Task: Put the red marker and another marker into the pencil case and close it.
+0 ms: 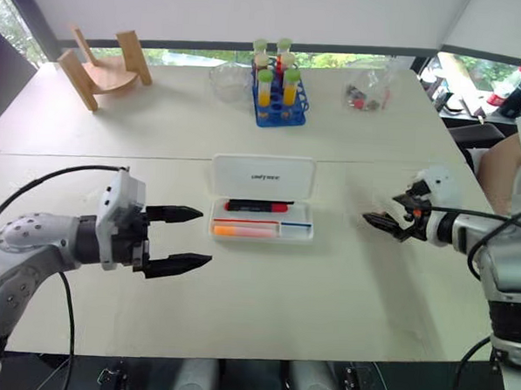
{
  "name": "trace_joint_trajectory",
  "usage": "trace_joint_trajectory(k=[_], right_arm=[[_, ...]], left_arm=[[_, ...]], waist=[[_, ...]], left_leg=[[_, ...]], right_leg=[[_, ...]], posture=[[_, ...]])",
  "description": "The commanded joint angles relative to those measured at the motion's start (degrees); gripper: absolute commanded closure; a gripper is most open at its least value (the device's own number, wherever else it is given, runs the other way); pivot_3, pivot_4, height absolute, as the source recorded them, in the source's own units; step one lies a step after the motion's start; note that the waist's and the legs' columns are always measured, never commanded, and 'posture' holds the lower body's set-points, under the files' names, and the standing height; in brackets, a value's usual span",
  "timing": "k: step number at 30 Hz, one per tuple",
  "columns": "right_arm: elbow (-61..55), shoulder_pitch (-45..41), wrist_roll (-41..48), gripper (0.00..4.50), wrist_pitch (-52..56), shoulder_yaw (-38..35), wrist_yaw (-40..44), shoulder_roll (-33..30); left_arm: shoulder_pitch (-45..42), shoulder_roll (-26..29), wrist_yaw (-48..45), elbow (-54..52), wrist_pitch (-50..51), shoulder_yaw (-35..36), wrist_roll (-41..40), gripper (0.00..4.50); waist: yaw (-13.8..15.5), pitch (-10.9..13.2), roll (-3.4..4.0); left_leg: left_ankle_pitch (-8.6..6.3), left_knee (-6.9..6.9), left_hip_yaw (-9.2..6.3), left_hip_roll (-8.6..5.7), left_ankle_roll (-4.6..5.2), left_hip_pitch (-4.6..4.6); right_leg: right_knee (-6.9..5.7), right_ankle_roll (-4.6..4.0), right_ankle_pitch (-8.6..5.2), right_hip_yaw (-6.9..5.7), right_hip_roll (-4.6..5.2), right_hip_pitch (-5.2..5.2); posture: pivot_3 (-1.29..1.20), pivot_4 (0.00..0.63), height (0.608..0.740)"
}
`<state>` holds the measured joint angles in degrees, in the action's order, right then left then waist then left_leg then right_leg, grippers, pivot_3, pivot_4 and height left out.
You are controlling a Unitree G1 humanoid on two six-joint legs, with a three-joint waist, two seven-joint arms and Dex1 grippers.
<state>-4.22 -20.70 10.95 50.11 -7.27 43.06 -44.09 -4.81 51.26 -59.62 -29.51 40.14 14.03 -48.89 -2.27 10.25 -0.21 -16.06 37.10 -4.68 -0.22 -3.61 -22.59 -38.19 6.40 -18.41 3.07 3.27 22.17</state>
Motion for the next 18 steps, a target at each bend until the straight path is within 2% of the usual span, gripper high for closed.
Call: trace_joint_trajectory(k=[1, 4, 7, 14, 18], right_arm=[[2.15, 1.25, -0.59, 0.06, -2.26, -0.9, -2.15, 0.11], [3.57, 2.91, -0.14, 0.06, -2.48, -0.81, -2.49, -0.02], [3.71, 4.42, 0.33, 0.82, -3.26, -0.97, -2.18, -0.27], [3.28, 2.38, 2.14, 4.42, -4.5, -0.94, -1.52, -0.41], [-0.4, 0.47, 4.93, 4.47, -6.83, -0.3, 3.29, -1.07]], left_arm=[[-1.0, -0.13, -0.29, -0.06, -1.62, -0.01, 0.56, 0.0], [-0.55, 0.07, -0.28, -0.3, -1.99, 0.12, 1.06, 0.0], [0.03, 0.17, 0.04, -0.44, -1.9, 0.91, 1.05, 0.0], [0.48, 0.13, 0.53, -0.31, -1.93, 1.5, 1.05, 0.0], [0.21, 0.08, 0.76, 0.1, -2.04, 1.45, 1.22, 0.0]], waist=[[-0.14, 0.0, 0.0], [-0.21, -0.01, 0.01], [-0.14, -0.02, 0.0], [0.01, -0.01, -0.01], [-0.18, 0.0, 0.01]], left_leg=[[0.0, 0.0, 0.0, 0.0, 0.0, 0.0], [0.0, 0.0, -0.01, 0.01, 0.0, 0.02], [0.0, 0.02, -0.02, 0.02, 0.0, 0.08], [0.0, 0.13, -0.08, -0.01, 0.0, 0.24], [0.0, 0.07, -0.1, 0.01, 0.0, 0.25]], right_leg=[[0.0, 0.0, 0.0, 0.0, 0.0, 0.0], [0.0, 0.0, 0.0, 0.01, -0.01, -0.03], [0.02, 0.0, 0.0, -0.01, -0.03, -0.14], [0.06, 0.05, 0.02, -0.05, 0.02, -0.44], [0.06, 0.04, 0.02, -0.05, -0.02, -0.4]], posture=[[0.0, 0.15, 0.74], [0.0, 0.15, 0.74], [0.0, 0.15, 0.74], [0.0, 0.15, 0.74], [0.0, 0.15, 0.74]])
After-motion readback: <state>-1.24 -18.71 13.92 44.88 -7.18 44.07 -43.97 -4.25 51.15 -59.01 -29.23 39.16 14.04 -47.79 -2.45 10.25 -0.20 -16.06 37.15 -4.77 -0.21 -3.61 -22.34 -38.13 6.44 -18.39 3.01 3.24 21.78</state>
